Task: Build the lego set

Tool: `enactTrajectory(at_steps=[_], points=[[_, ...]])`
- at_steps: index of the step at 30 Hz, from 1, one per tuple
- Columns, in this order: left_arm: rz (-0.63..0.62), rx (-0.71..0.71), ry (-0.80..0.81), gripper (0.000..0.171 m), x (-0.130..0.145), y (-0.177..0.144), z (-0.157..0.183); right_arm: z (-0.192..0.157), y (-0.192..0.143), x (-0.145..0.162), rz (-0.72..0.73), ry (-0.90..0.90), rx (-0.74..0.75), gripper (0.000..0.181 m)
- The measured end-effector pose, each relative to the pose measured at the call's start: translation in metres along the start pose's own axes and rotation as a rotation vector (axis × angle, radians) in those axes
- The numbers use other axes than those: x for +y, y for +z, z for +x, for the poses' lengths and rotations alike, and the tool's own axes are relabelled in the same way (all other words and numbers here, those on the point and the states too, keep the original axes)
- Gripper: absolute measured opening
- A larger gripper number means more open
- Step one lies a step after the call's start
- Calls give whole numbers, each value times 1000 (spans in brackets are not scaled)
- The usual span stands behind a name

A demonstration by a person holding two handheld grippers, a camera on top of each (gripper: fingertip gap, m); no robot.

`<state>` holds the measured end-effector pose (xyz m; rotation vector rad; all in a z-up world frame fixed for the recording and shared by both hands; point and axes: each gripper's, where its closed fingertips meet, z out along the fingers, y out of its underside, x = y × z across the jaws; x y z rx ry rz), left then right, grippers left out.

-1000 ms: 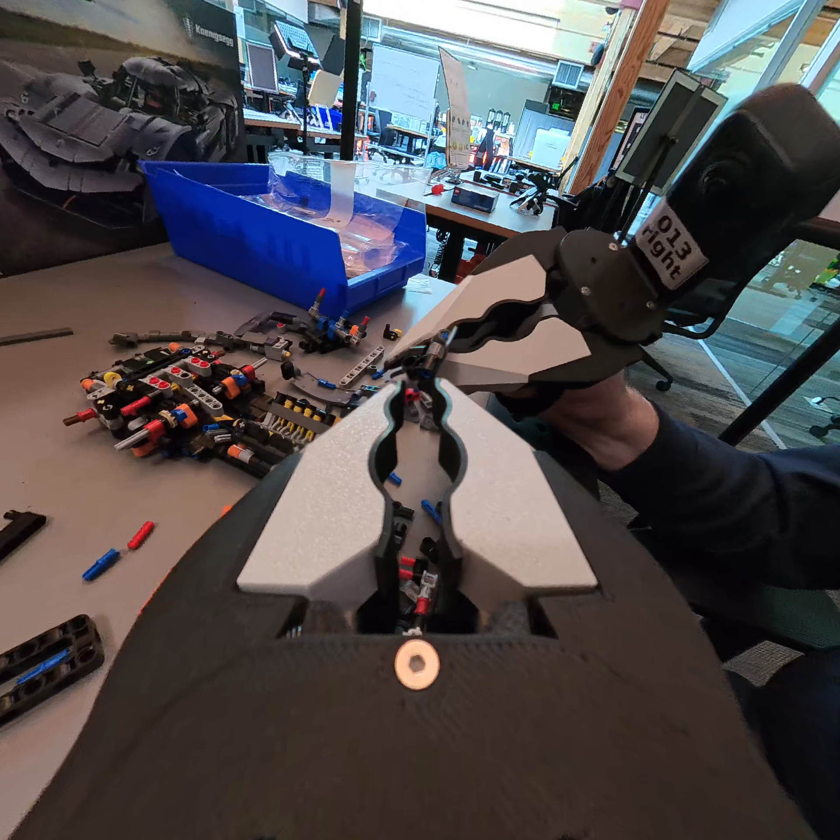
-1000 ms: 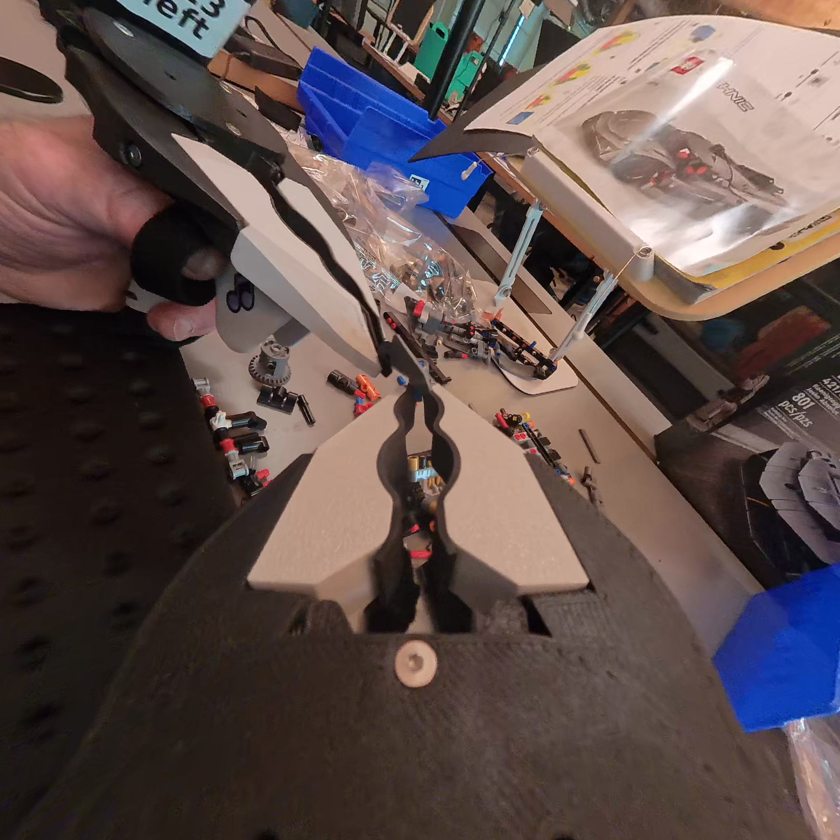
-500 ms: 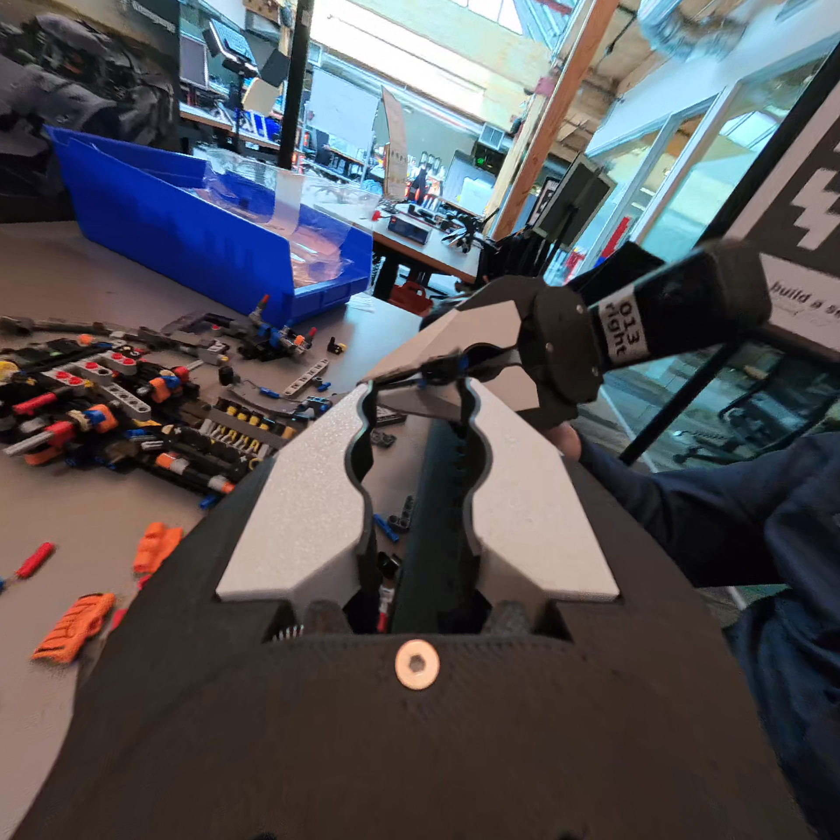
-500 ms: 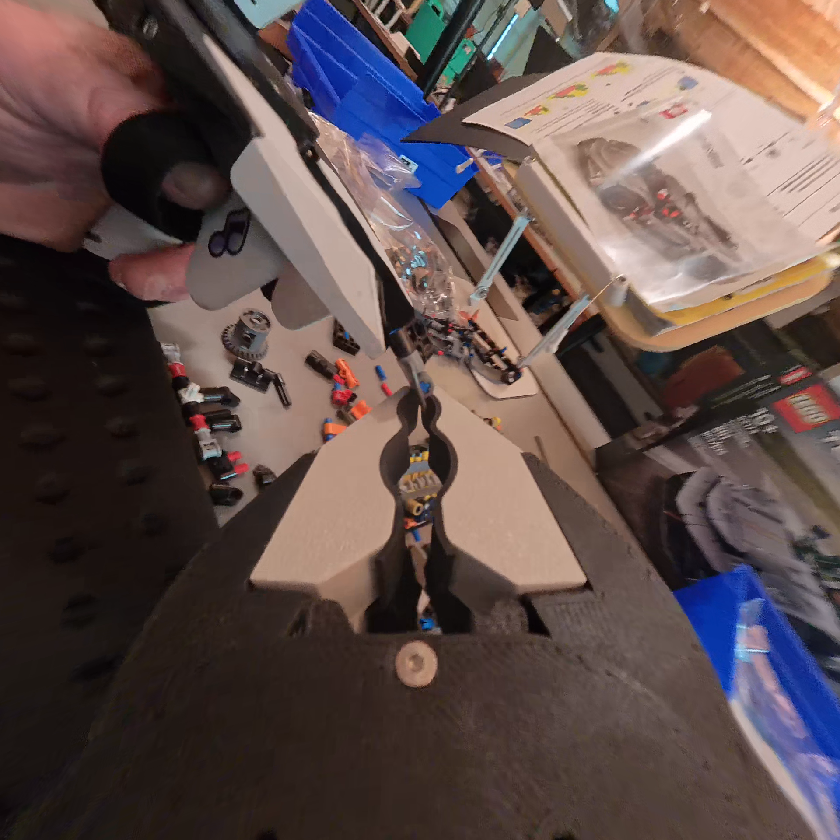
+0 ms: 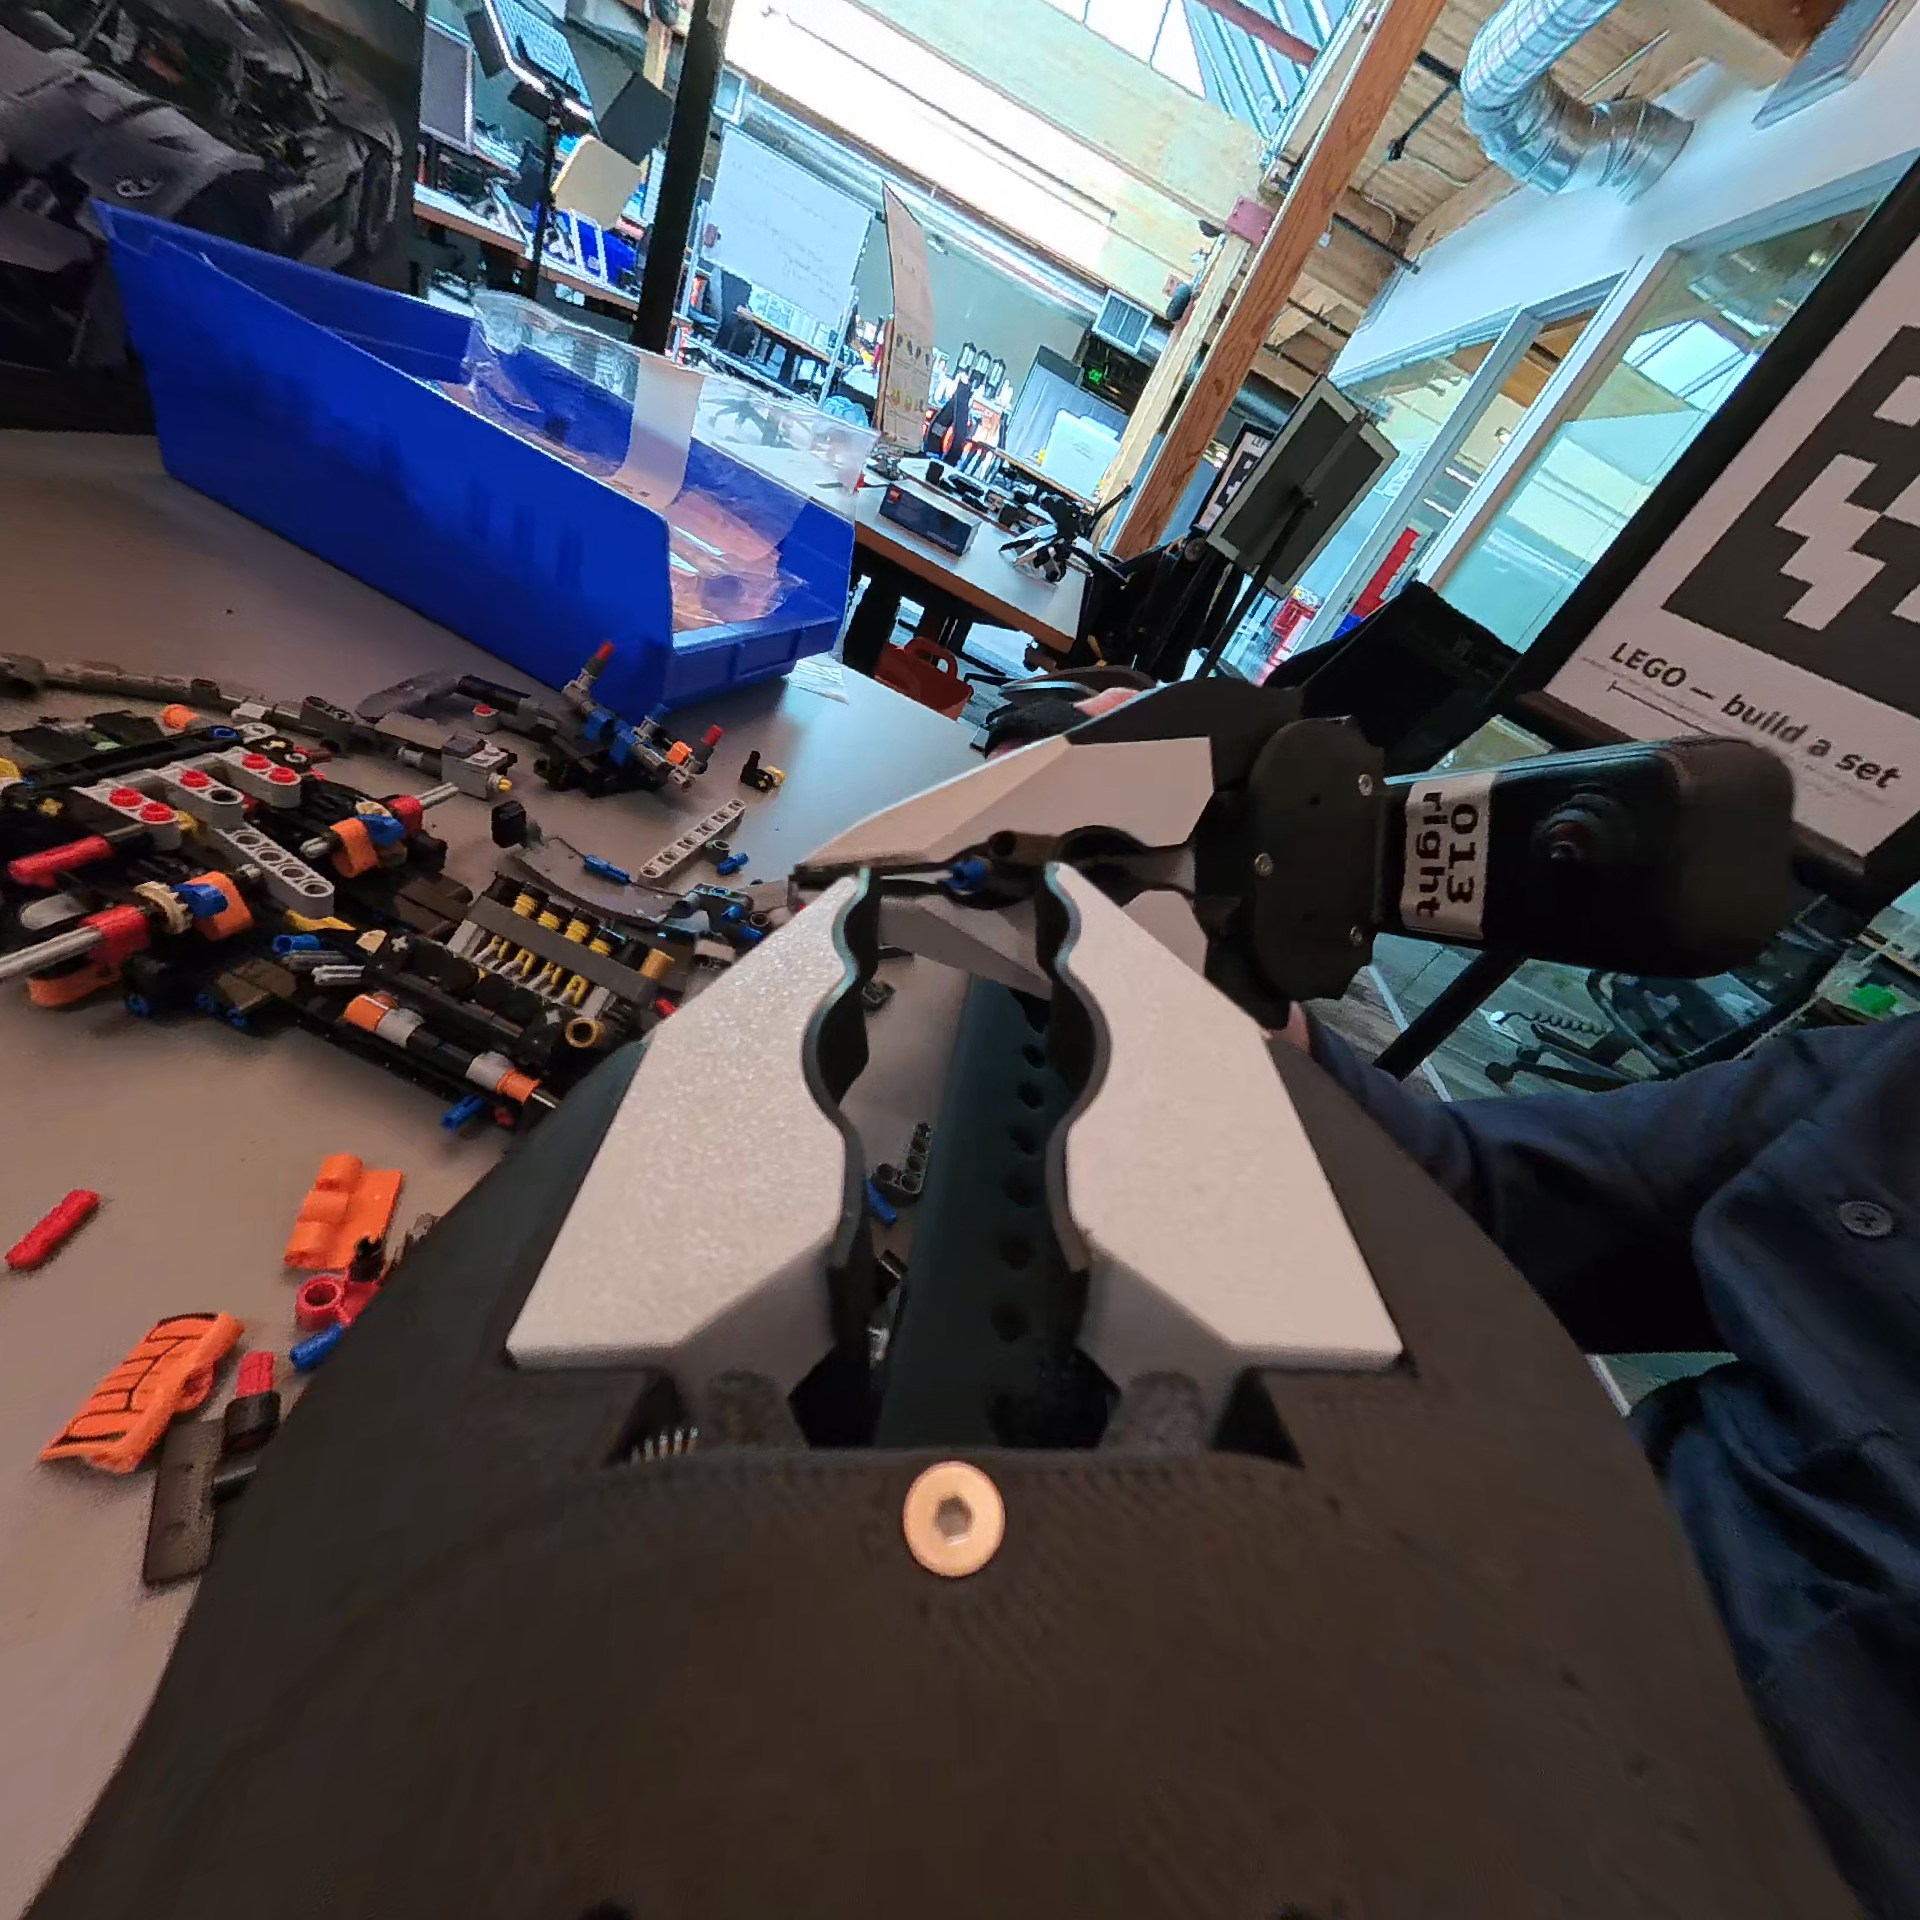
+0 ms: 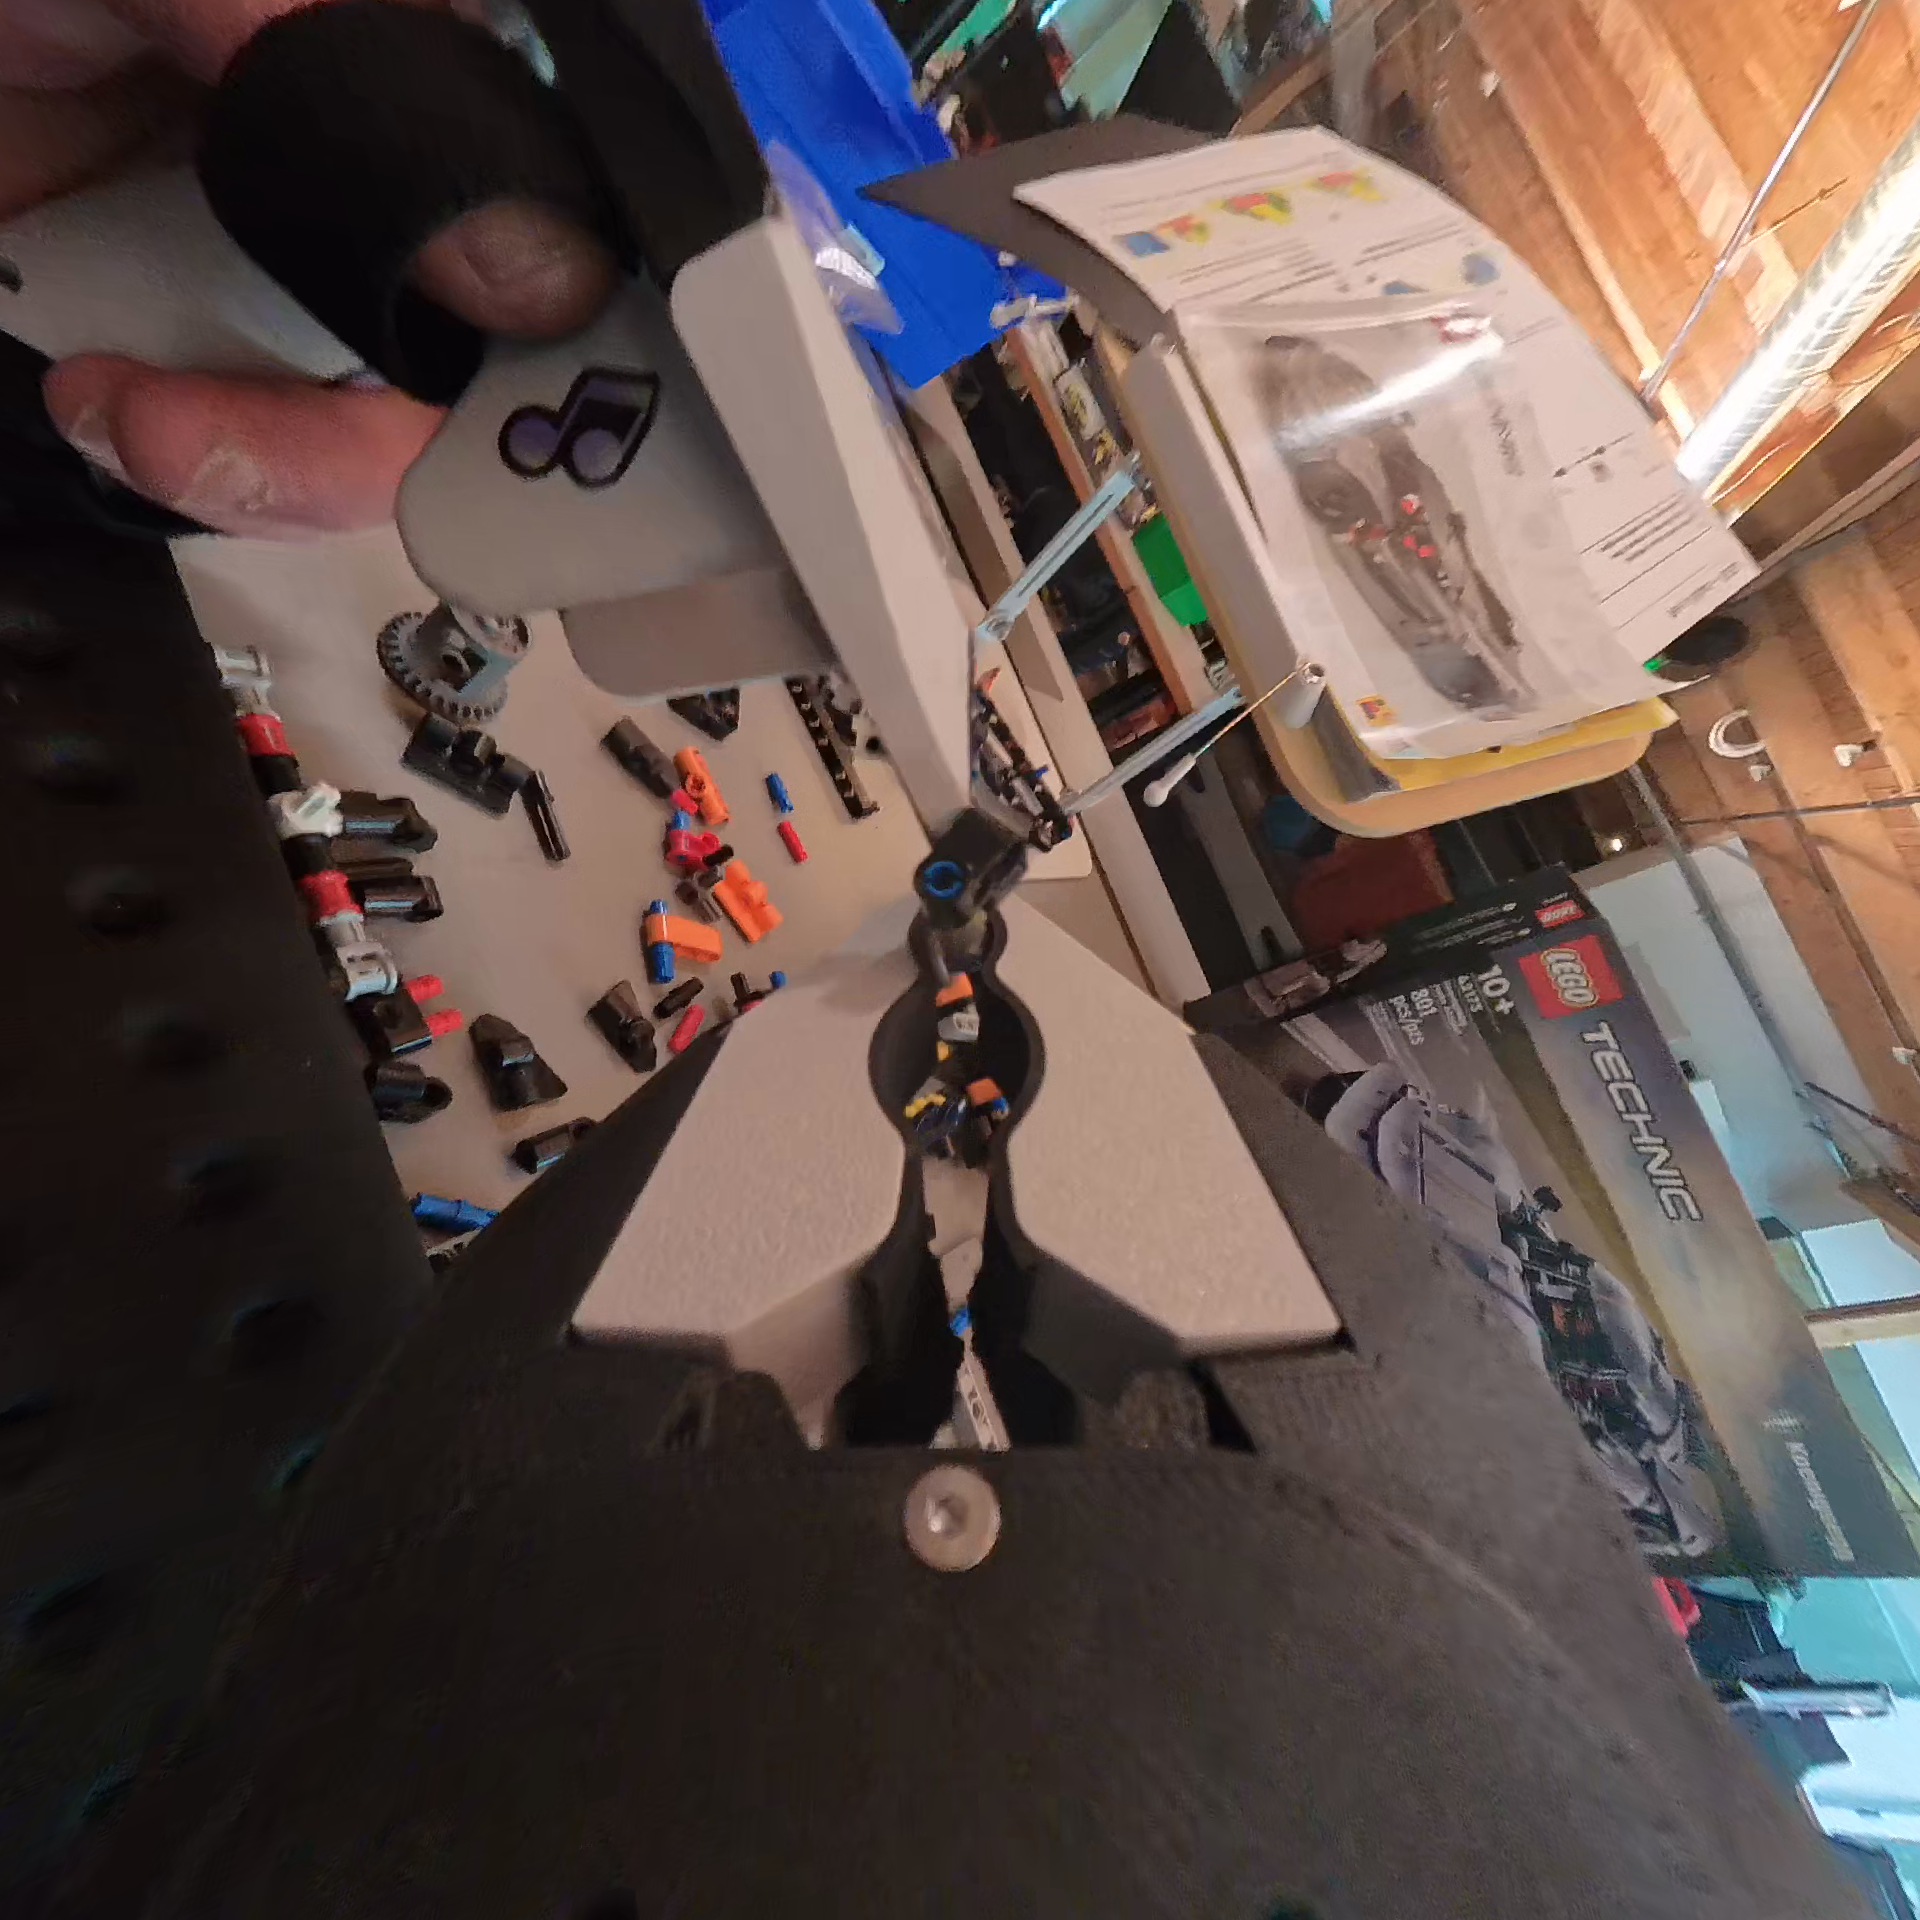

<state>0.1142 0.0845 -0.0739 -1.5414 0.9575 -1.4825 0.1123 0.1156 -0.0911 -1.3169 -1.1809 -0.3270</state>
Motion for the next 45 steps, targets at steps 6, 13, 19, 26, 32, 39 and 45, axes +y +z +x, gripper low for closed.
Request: enactTrajectory(at_steps=[6,13,19,26,32,39,45], points=[[-6,15,-6,28,1,-1,2,-12,12,24,-120,33,-81,0],[-84,7,-21,31,14,6,-1,-22,17,36,-186,34,-126,0],[-100,-30,-37,18,16,8,-8,-22,18,36,-215,-28,-91,0],[-128,-92,41,0,18,6,-10,-19,17,36,-211,-4,-84,0],[-126,-117,49,0,17,3,-16,-14,14,33,-158,91,-102,0],[-81,-87,33,7,10,0,-13,-15,13,30,-102,218,-164,0],[-55,-132,21,8,5,-7,-21,-19,11,33,-59,424,-287,5]])
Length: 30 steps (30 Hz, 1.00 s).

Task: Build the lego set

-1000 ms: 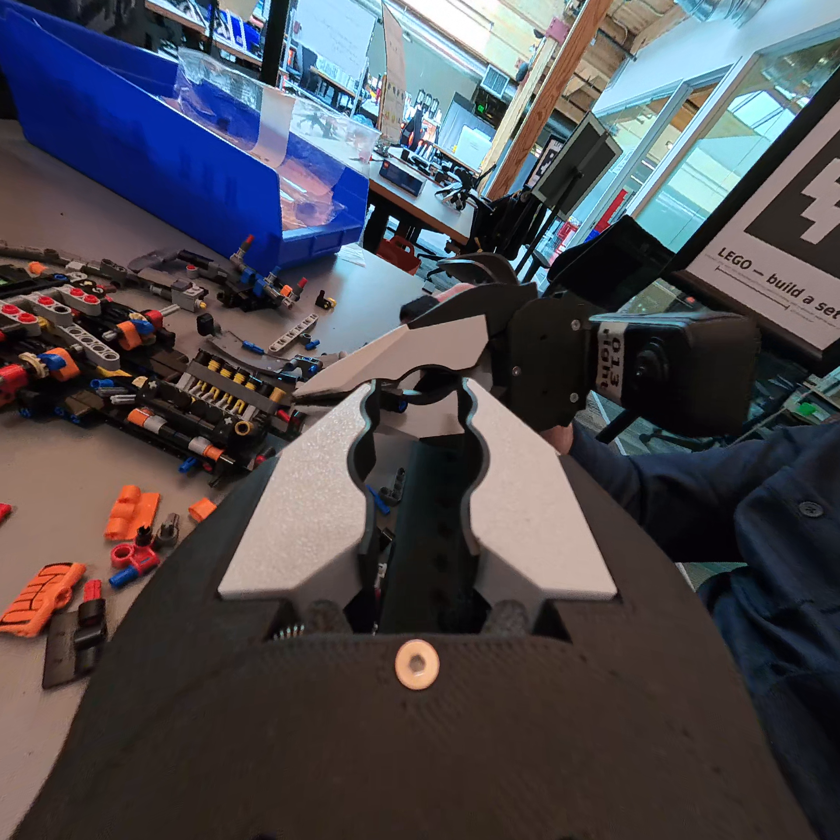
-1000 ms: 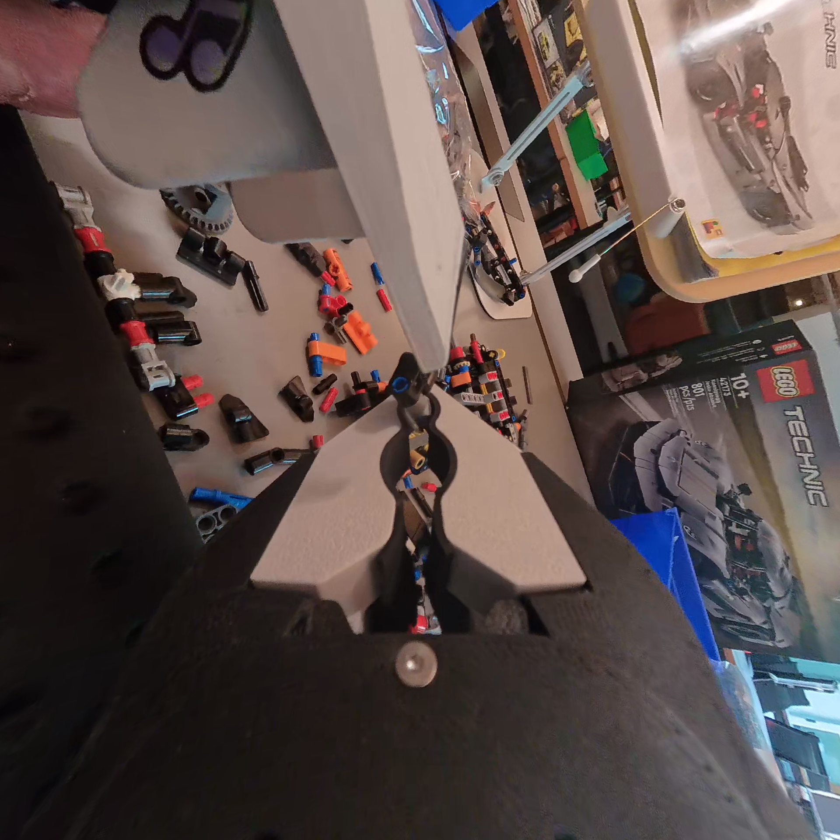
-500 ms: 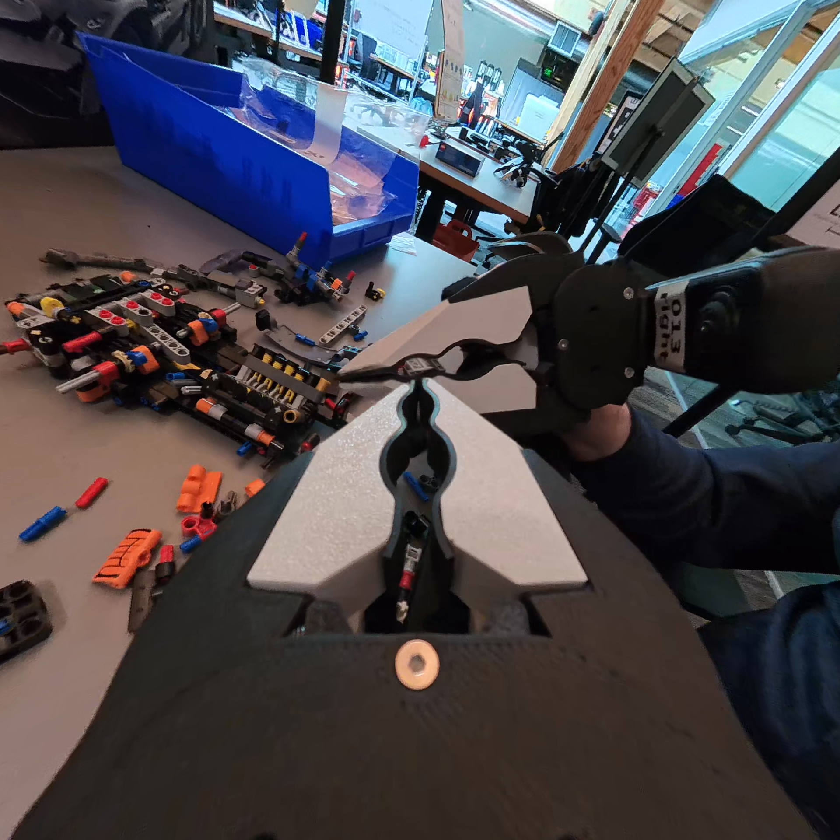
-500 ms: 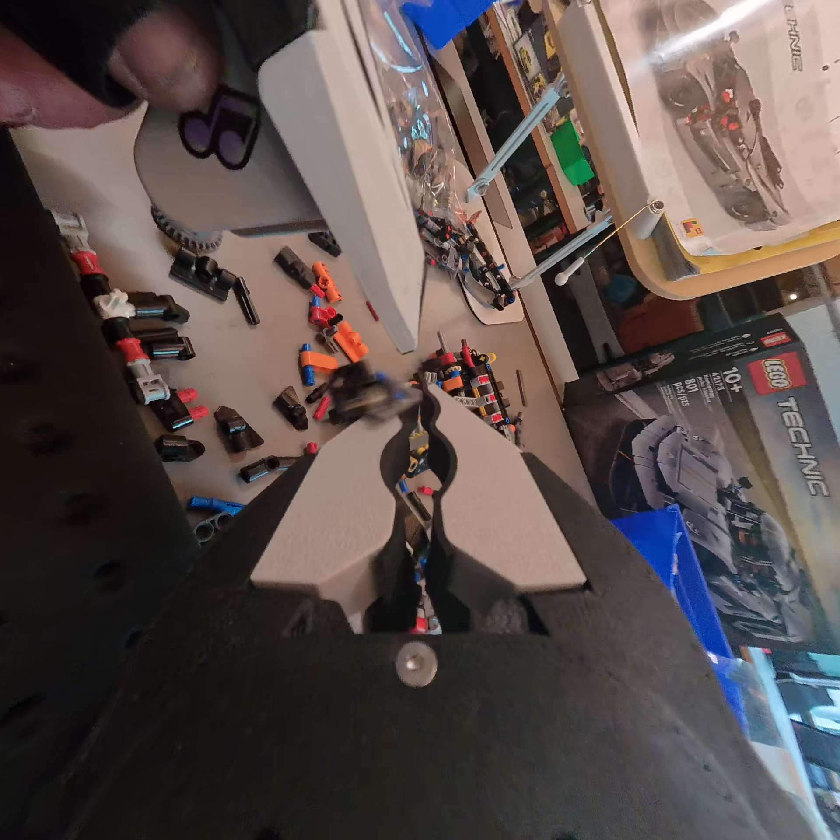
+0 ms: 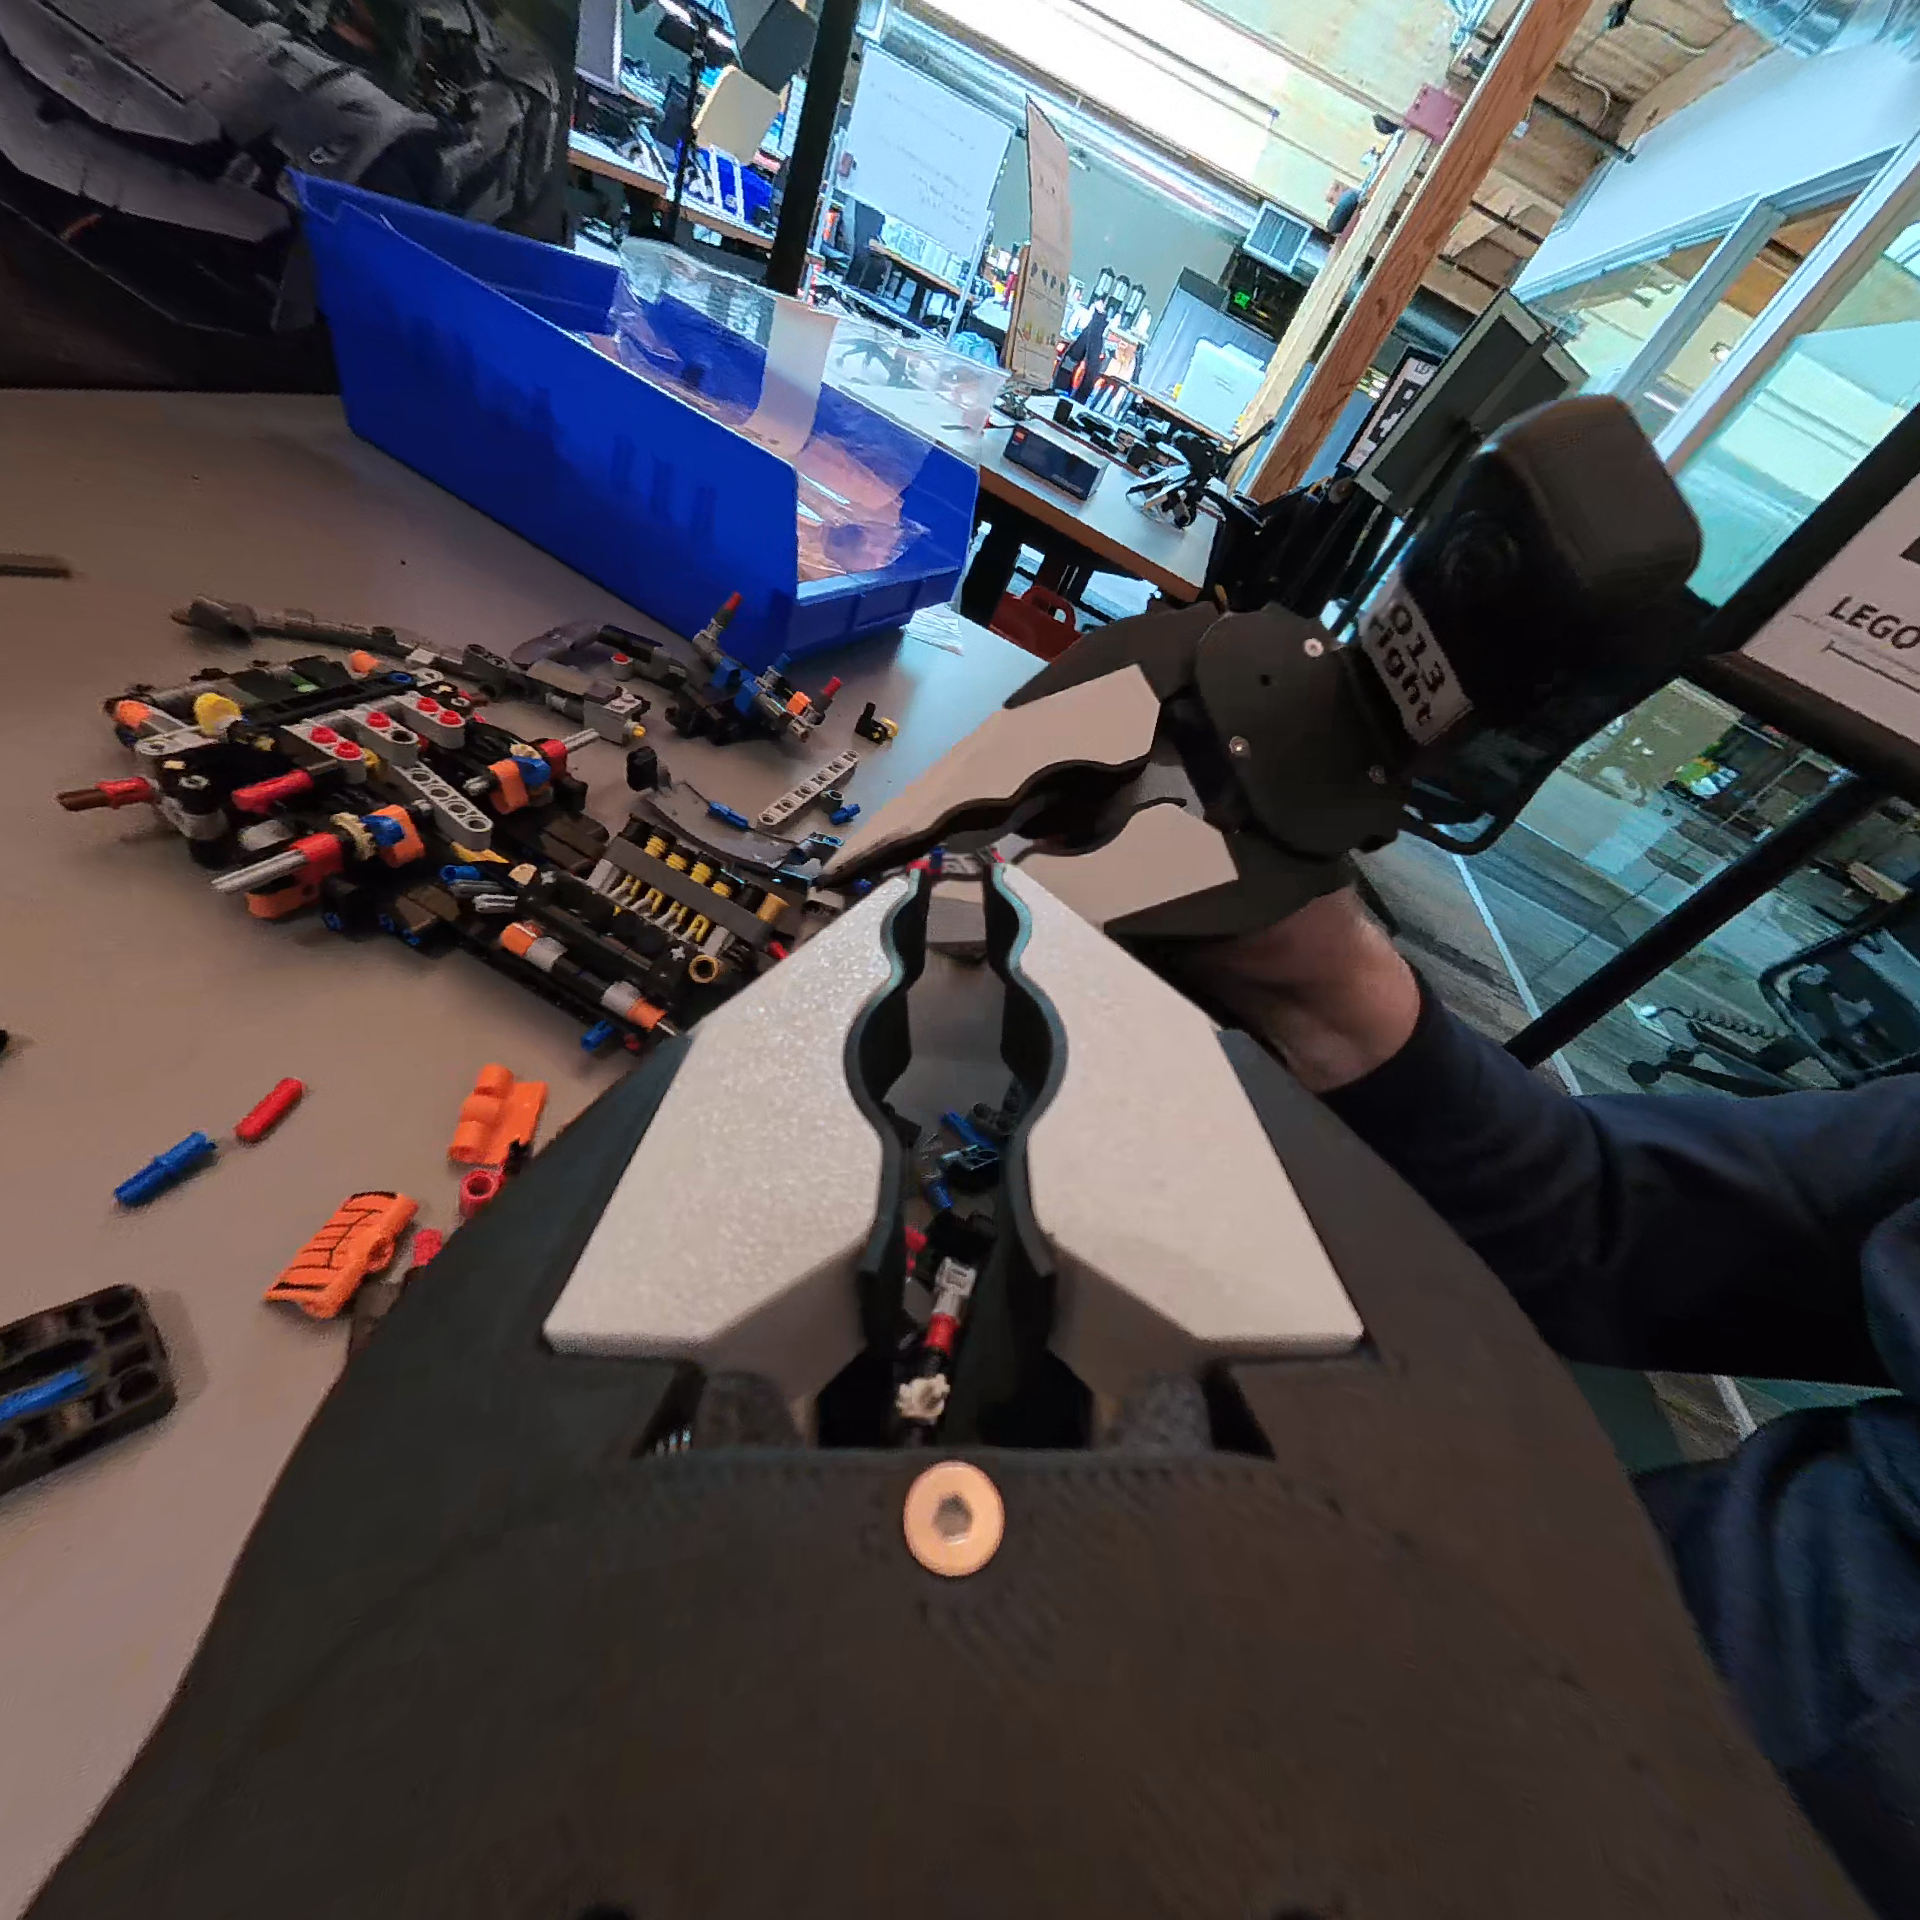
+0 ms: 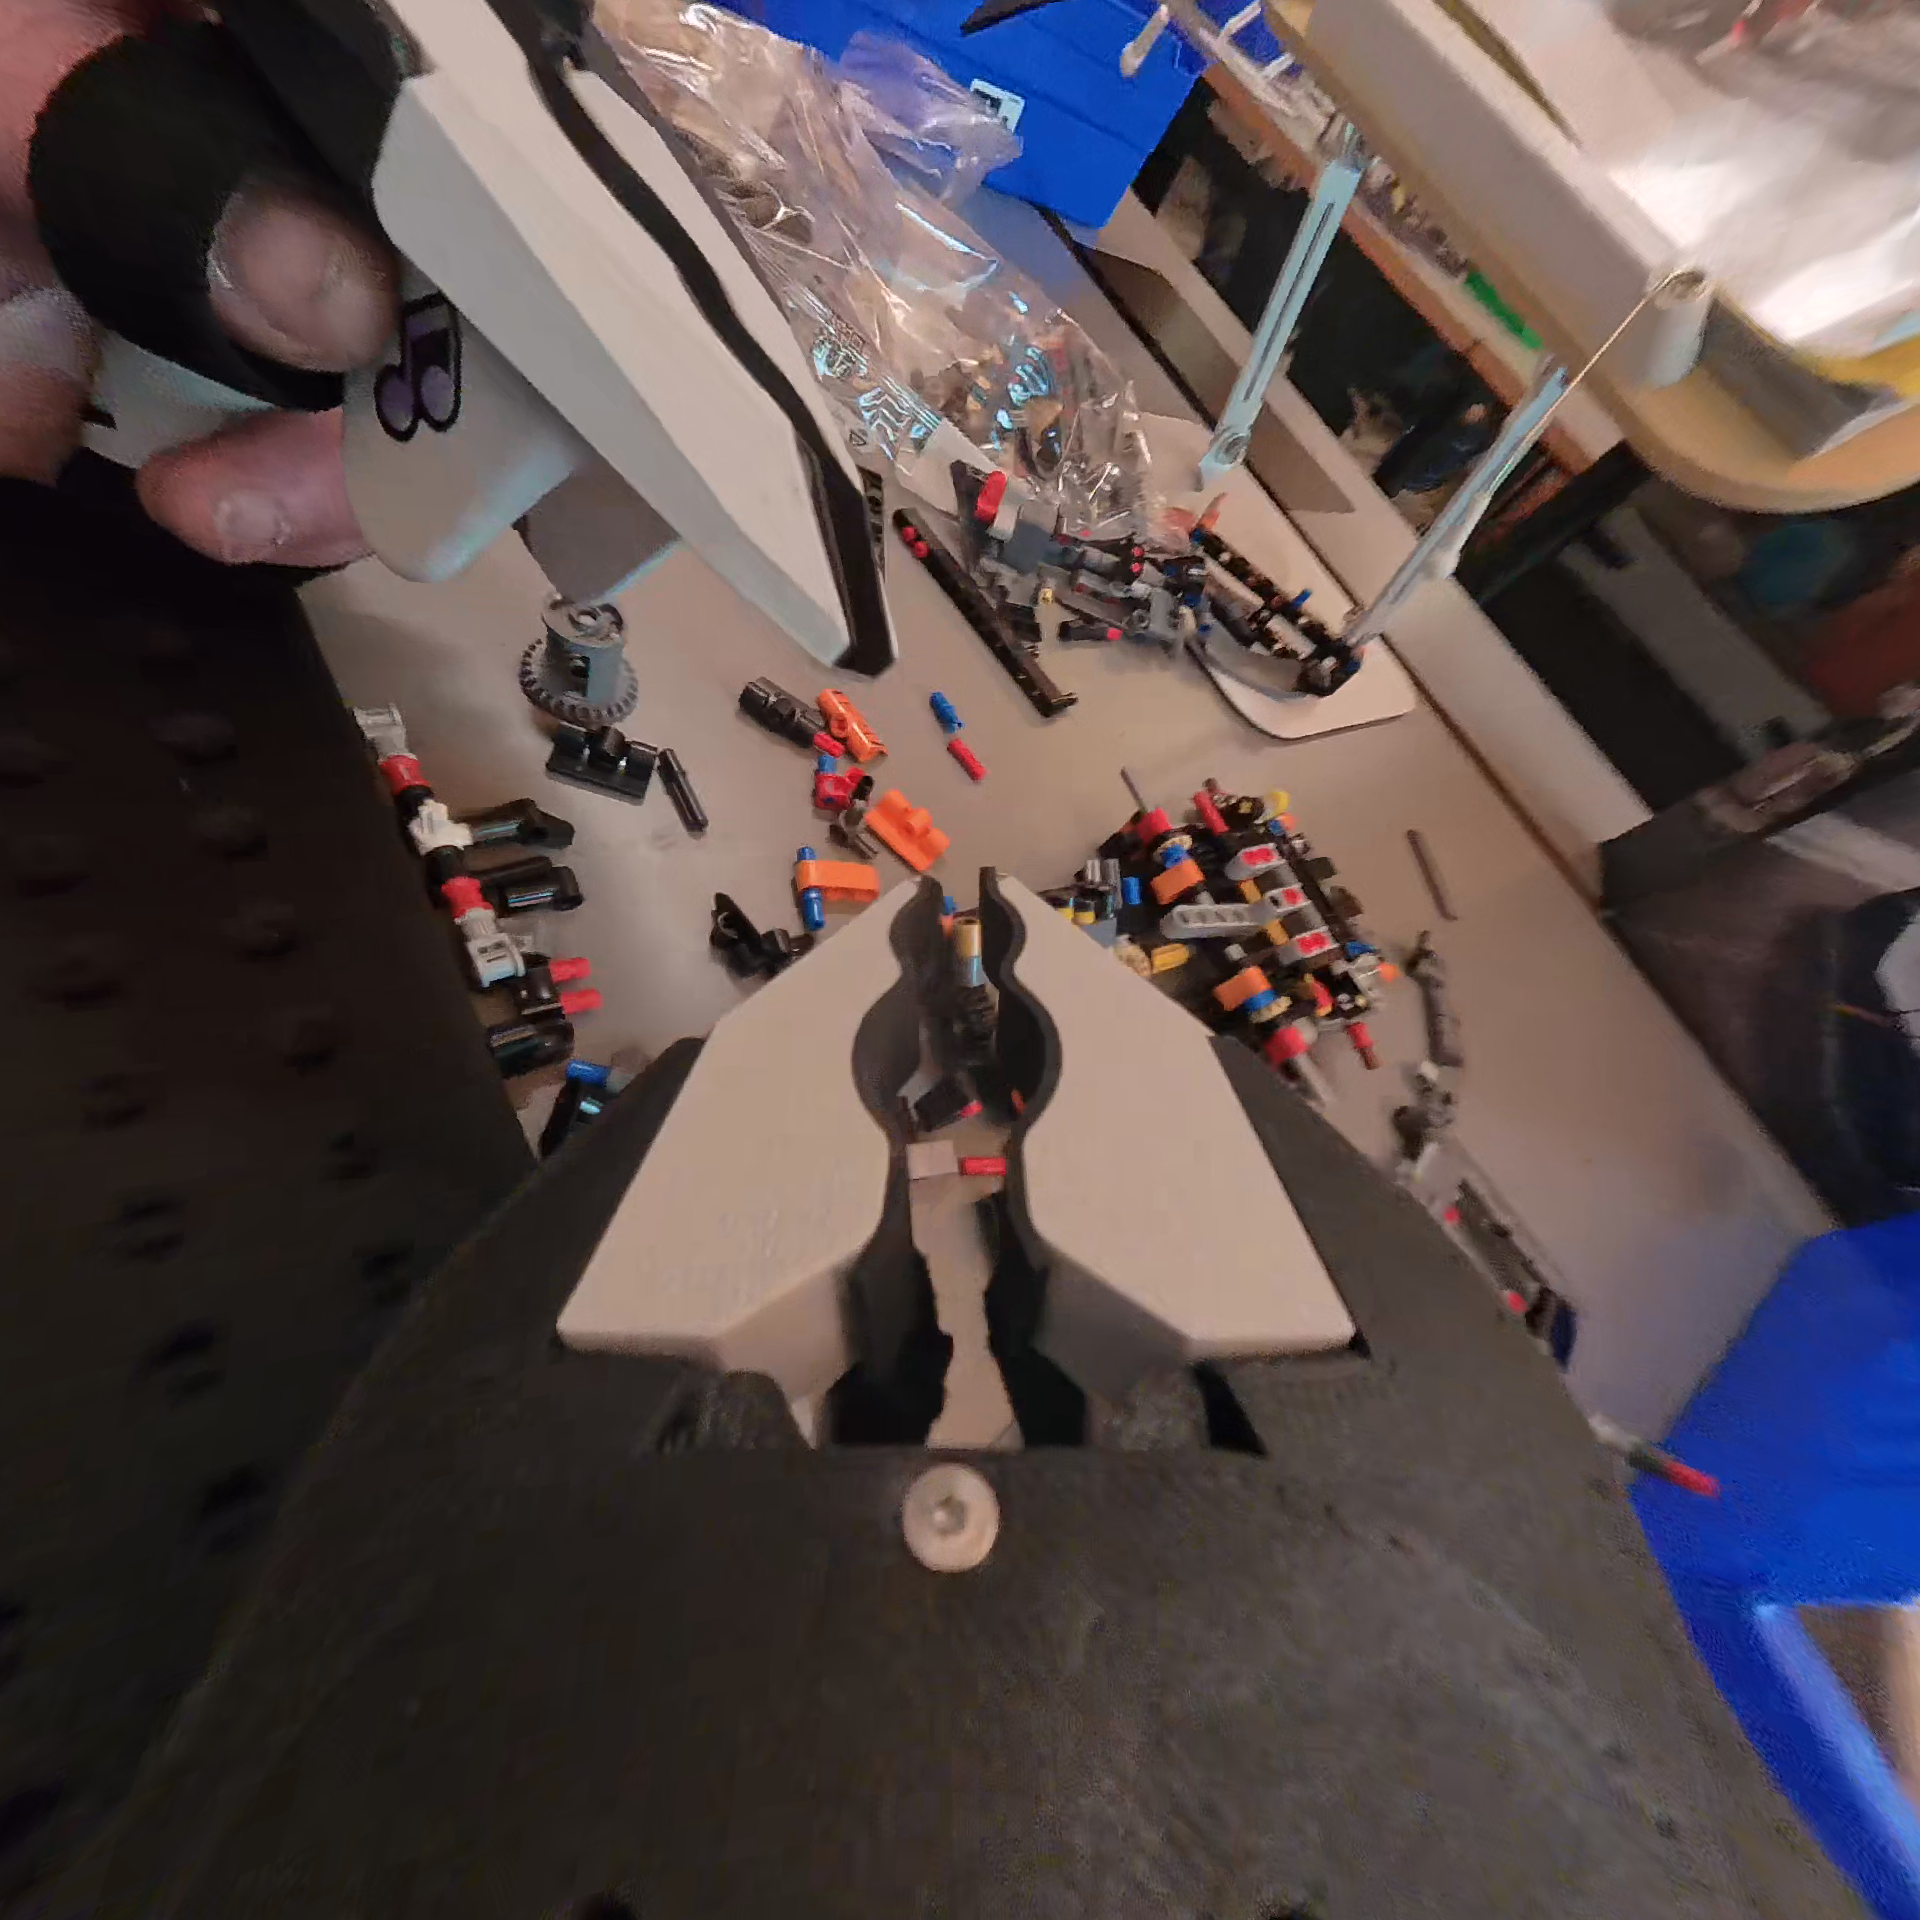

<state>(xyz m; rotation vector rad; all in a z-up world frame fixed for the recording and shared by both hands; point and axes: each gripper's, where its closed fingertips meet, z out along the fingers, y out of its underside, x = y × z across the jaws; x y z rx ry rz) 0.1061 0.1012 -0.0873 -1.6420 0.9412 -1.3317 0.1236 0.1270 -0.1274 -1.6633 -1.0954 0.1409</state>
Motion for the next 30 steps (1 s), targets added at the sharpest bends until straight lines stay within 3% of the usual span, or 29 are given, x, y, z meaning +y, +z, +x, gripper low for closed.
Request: enactTrajectory(at_steps=[5,13,17,18,26,30], points=[[-109,-144,136,7,8,-21,-19,-18,-1,-3,43,88,-166,9],[-576,-383,326,31,66,-68,-63,-25,7,10,-43,44,-182,9],[-712,-395,342,24,91,-75,-69,-26,7,10,-42,47,-187,9],[-727,-403,350,19,94,-75,-72,-26,7,10,-44,47,-188,9],[-653,-447,317,18,78,-97,-81,-28,7,9,-41,39,-197,9],[-579,-492,289,31,66,-106,-91,-26,7,8,-38,41,-186,10]])
